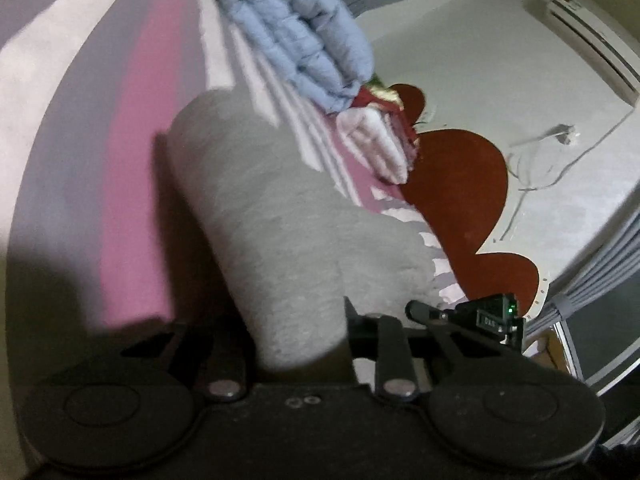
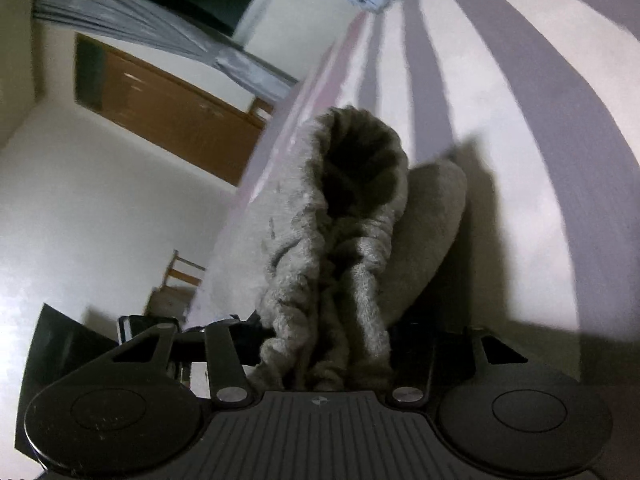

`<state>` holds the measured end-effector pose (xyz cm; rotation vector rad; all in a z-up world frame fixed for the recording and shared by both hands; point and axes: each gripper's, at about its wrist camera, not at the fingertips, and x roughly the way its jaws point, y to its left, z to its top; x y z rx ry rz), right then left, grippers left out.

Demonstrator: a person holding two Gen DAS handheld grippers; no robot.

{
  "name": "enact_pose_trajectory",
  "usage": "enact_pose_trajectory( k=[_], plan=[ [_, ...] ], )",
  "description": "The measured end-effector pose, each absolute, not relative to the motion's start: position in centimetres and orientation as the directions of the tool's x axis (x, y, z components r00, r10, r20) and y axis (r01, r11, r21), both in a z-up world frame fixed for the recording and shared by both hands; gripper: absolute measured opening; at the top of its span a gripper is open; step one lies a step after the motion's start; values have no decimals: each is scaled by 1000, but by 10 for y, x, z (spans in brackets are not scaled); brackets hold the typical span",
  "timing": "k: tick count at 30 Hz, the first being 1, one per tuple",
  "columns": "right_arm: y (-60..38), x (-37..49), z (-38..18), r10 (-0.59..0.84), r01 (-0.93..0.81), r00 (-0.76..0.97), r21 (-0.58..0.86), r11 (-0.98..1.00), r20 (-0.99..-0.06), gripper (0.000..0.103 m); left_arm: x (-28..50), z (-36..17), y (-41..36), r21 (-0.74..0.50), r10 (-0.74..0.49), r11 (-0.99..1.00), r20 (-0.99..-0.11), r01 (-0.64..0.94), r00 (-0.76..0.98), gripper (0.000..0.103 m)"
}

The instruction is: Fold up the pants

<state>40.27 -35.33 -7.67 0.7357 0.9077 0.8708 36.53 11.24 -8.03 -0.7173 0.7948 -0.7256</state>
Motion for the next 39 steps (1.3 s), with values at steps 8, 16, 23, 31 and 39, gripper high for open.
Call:
enact_pose_trajectory(
  k=[8, 16, 23, 31, 39],
  plan=[
    [-310, 474, -44, 879, -379, 367, 814, 440, -304, 50, 436, -21, 140, -697, -719, 637, -380, 331, 582, 16],
    [-272, 570, -68, 866, -341, 386, 824, 453, -317, 50, 526, -25, 161, -632, -661, 711, -455, 307, 597, 16],
    [-262, 621, -127, 832, -257, 399, 824, 505, -385, 53, 562, -97, 176, -676, -631, 709, -480, 202, 609, 36],
    [-278, 618, -96, 760, -261, 417, 735, 626, -499, 92, 530, -77, 205, -613, -481, 787, -548, 63, 684, 79],
    [-298, 539, -53, 681, -327, 525, 619, 715, -510, 103, 446, -34, 171, -217, -181, 974, -609, 57, 772, 84]
  ],
)
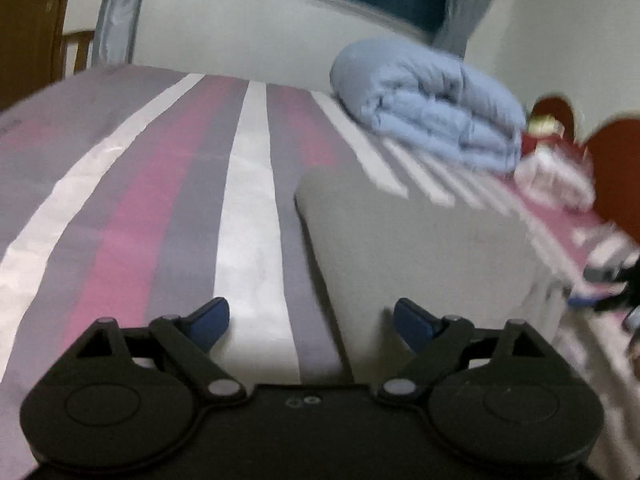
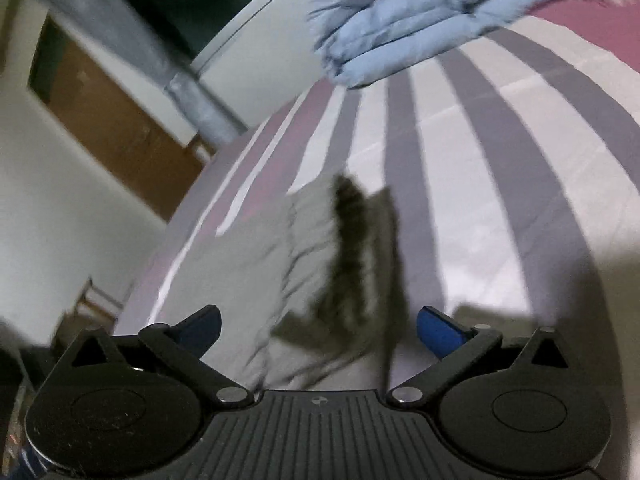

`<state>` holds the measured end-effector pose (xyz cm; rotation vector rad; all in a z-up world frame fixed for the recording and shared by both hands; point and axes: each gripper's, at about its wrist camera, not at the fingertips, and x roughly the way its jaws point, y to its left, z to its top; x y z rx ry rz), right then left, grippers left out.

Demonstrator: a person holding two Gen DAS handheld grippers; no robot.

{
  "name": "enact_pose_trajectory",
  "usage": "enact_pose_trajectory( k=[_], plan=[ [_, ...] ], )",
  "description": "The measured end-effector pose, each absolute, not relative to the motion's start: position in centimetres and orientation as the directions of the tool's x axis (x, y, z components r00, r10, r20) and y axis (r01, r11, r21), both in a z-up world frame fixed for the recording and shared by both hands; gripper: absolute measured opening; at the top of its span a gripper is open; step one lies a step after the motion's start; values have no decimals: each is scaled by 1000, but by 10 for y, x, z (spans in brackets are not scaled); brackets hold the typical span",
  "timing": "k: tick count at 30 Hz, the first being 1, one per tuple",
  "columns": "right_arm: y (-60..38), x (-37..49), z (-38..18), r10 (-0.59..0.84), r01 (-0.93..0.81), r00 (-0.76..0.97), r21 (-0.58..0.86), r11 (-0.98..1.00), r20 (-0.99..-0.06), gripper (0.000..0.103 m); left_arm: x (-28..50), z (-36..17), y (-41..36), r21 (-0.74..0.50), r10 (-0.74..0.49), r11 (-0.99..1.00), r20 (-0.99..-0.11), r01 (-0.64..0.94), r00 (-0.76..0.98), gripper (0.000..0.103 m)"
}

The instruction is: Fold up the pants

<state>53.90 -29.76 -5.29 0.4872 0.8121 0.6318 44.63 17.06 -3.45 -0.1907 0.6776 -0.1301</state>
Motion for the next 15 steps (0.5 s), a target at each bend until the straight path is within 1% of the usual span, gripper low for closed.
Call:
enact_pose_trajectory(
  k=[1, 2, 3, 4, 5, 7, 9, 12, 15],
  plan=[
    [-288, 535, -55, 660, -323, 526, 592, 738, -536, 103, 444, -40, 161, -194, -163, 980, -621, 51, 767, 86],
    [-277, 533, -62, 611, -296, 521, 546, 784, -596, 103, 444, -44, 153, -181, -154, 982, -634, 49, 757, 93],
    [-266, 532, -72, 554, -271, 502, 488, 830, -664, 103, 445, -50, 146, -141, -119, 989, -655, 35, 746, 94],
    [-260, 530, -80, 525, -267, 491, 454, 850, -695, 103, 442, -51, 140, -105, -74, 994, -662, 5, 746, 94],
    [-255, 523, -78, 501, -265, 509, 426, 865, -700, 103, 435, -48, 140, -107, -65, 994, -663, -8, 745, 93],
    [-254, 502, -61, 492, -272, 544, 412, 869, -680, 103, 415, -36, 136, -115, -72, 993, -653, -5, 754, 93],
    [-253, 465, -40, 519, -326, 584, 406, 854, -624, 103, 387, -25, 128, -75, -50, 997, -637, 3, 770, 95],
    [-260, 390, -21, 540, -414, 623, 348, 841, -566, 103, 332, -17, 116, -33, -19, 999, -609, -1, 793, 97],
    [-258, 310, -13, 504, -442, 673, 252, 861, -540, 103, 270, -15, 109, -21, 7, 999, -592, -24, 806, 97]
  ],
)
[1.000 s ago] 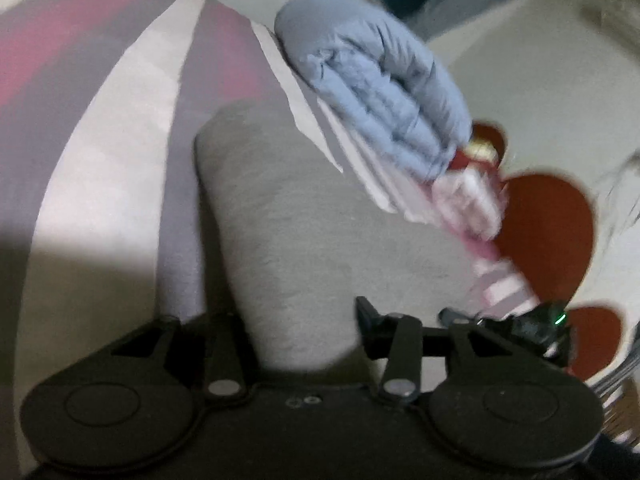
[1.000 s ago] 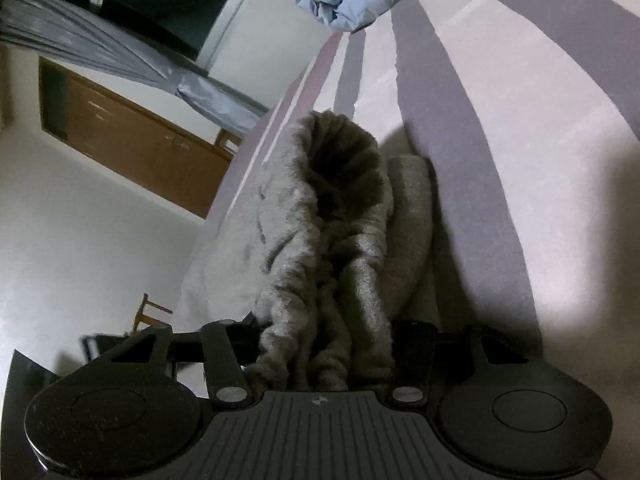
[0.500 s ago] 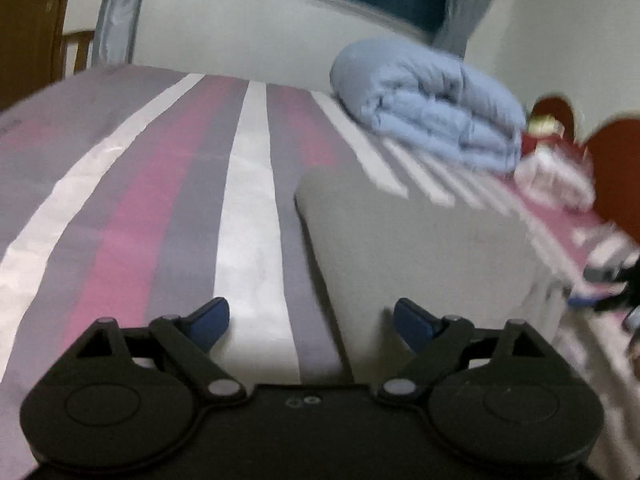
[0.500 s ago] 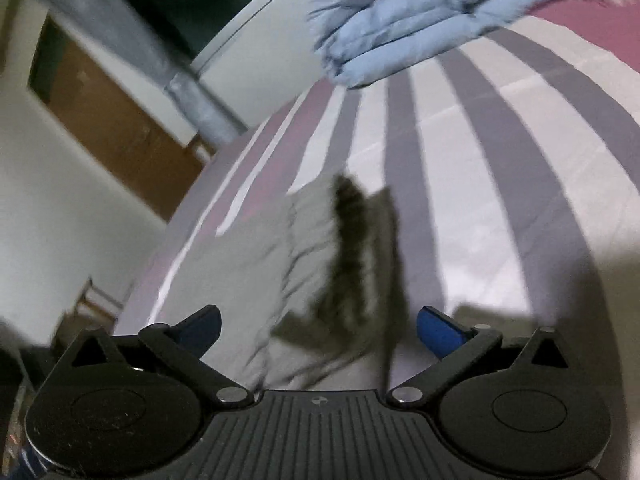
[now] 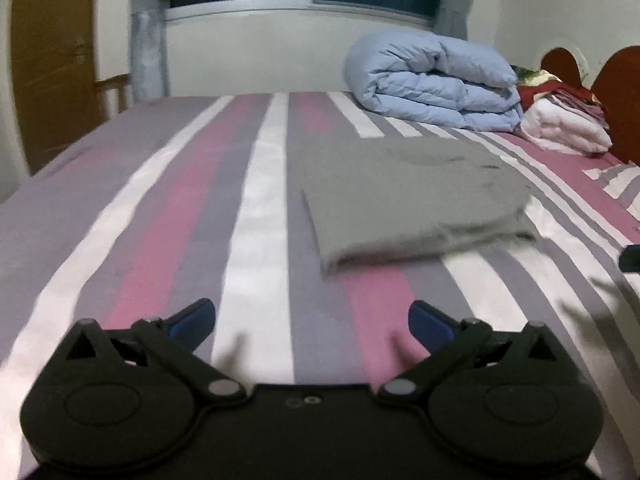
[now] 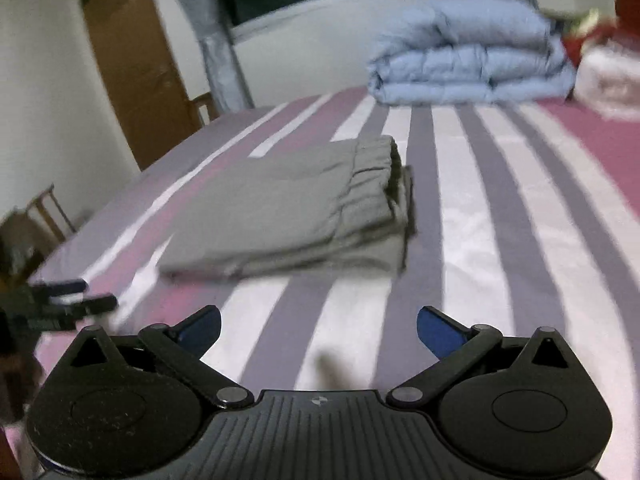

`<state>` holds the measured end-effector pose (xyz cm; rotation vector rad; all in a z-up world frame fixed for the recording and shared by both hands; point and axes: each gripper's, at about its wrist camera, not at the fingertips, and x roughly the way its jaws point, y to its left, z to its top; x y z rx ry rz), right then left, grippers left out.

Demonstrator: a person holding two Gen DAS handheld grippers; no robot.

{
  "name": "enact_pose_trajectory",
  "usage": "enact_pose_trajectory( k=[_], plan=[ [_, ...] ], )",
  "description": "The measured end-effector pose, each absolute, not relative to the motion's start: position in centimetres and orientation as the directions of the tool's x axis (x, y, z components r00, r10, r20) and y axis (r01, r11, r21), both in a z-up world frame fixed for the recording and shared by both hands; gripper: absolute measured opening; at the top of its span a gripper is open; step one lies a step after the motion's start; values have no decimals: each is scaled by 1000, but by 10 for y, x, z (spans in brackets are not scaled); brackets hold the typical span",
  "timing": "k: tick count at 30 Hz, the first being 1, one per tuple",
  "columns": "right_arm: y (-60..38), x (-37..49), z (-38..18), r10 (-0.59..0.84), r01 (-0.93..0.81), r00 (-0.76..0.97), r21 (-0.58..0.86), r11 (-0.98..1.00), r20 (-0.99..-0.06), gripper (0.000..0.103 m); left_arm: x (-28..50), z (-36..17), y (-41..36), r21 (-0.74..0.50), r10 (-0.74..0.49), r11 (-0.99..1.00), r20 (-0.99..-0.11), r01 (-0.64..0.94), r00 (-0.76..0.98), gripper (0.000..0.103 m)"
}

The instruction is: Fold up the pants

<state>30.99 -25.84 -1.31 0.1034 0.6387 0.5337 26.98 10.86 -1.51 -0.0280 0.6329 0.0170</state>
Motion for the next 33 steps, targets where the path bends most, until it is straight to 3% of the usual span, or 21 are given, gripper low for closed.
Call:
enact_pose_trajectory(
  k=[7, 18, 21, 28, 33],
  plan=[
    [-279, 176, -17, 412, -373, 803, 175, 911, -431, 103, 136, -8, 104, -28, 45, 997, -469, -66, 882, 97],
    [-288, 50, -15, 362, -334, 873, 141, 932, -328, 103, 36, 12, 23, 33, -25, 999, -334, 39, 942, 97],
    [-287, 39, -13, 369, -352, 889, 109, 930, -273, 103, 23, 12, 15, -4, -41, 999, -297, 41, 954, 97],
    [-276, 52, -19, 344, -329, 883, 102, 939, -319, 103, 41, -5, 27, -79, -42, 997, -372, 13, 927, 97],
    [-255, 49, -23, 354, -366, 879, 25, 930, -319, 103, 33, -5, 26, -72, -37, 997, -348, 13, 937, 97]
  ],
)
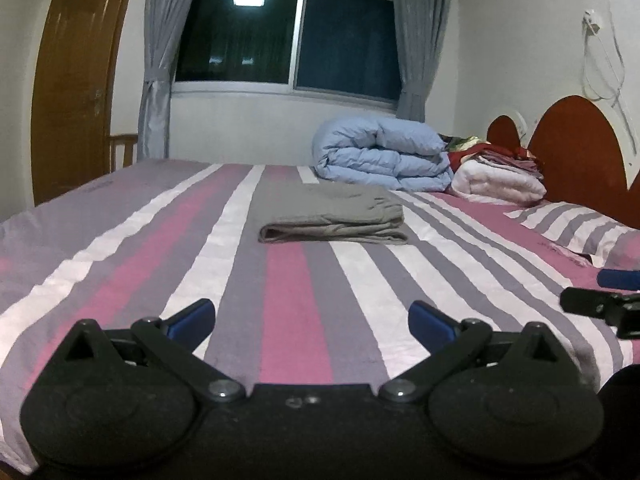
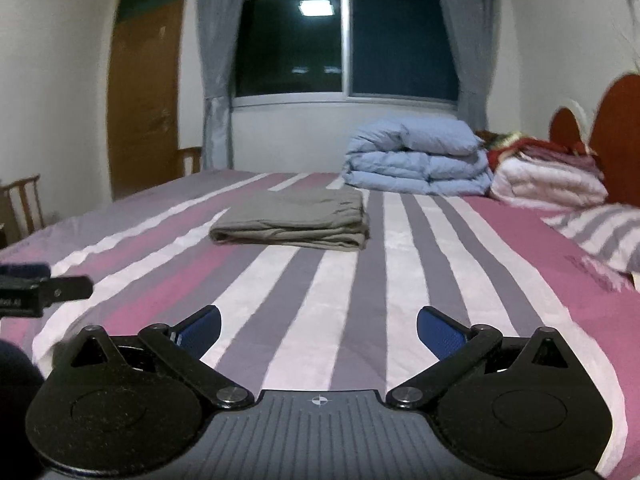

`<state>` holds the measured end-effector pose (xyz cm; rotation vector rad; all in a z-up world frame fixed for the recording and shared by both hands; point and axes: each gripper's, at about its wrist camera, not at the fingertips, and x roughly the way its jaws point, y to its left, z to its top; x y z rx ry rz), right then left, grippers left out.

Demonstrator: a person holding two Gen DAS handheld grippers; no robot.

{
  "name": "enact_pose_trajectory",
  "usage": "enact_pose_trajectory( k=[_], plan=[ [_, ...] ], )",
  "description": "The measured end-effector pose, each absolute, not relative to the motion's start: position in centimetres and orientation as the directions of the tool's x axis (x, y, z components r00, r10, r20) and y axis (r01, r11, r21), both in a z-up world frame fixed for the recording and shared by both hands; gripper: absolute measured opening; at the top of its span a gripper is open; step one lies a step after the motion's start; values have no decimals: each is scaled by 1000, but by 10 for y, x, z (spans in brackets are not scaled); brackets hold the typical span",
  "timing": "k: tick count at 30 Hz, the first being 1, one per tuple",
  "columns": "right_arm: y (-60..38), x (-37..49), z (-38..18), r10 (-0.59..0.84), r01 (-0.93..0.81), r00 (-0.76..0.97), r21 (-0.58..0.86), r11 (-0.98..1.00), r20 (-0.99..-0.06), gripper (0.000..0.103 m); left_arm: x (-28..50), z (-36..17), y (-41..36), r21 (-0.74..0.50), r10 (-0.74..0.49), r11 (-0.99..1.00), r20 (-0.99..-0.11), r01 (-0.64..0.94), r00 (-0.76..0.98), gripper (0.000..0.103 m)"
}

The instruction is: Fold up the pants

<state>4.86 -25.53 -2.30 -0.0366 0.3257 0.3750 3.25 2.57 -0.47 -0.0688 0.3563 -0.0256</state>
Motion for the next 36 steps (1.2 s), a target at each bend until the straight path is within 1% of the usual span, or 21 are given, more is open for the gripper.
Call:
enact_pose_trajectory(
  k=[4, 12, 36],
  plan=[
    [-252, 45, -26, 358, -376, 881, 0, 926, -308, 103, 29, -4, 24, -63, -42, 998, -339, 21, 940, 97],
    [-257, 57, -30, 342, -344, 880, 53, 937, -330, 103, 31, -5, 36, -130, -39, 991, -339, -5, 940, 97],
    [-259, 59, -29, 337, -336, 883, 62, 940, -327, 103, 30, -4, 35, -123, -48, 992, -334, 7, 941, 97]
  ],
)
